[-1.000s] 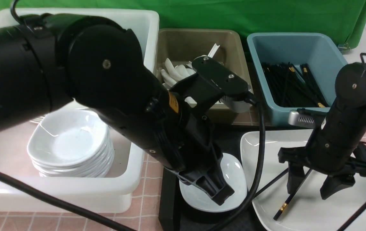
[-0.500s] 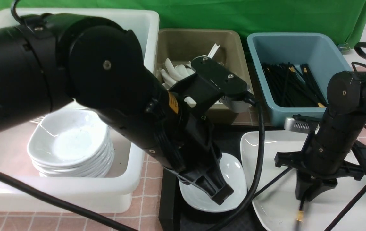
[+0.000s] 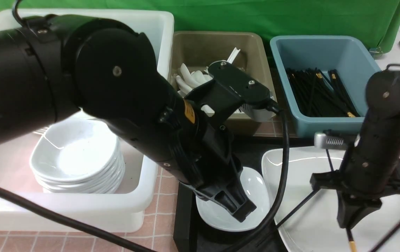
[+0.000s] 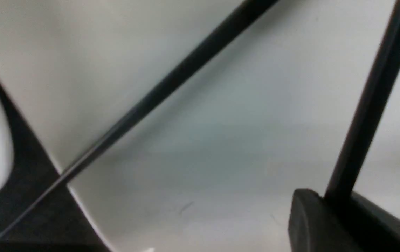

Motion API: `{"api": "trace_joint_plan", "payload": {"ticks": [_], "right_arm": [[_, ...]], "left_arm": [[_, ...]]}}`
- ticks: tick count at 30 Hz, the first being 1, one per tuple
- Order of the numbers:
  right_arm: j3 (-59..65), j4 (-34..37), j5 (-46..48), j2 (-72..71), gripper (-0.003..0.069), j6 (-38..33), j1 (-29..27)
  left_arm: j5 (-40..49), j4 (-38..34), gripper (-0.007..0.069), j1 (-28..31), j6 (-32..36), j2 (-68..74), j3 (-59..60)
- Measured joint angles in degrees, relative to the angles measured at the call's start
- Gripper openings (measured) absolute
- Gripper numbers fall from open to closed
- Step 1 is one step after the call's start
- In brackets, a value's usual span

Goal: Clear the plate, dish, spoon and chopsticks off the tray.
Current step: Use the right arm to grab a chopstick from the plate, then use the right arm to put a chopstick into the small storage box on the right

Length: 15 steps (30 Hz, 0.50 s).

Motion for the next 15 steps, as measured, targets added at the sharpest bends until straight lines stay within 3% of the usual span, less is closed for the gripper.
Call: {"api": "trace_joint_plan", "payload": {"ticks": [8, 15], "right_arm": [[-0.95, 0.00, 3.64, -13.02, 0.0097, -1.97, -0.11], [-17.51, 0.08, -5.31, -12.74, 0.0097, -3.95, -5.34]], "left_arm": [[-7.51, -0.30, -0.0003, 0.00, 0.00, 0.00, 0.00], [-31.41, -0.25, -0.0003, 0.14, 0.00, 0.00, 0.00]]}}
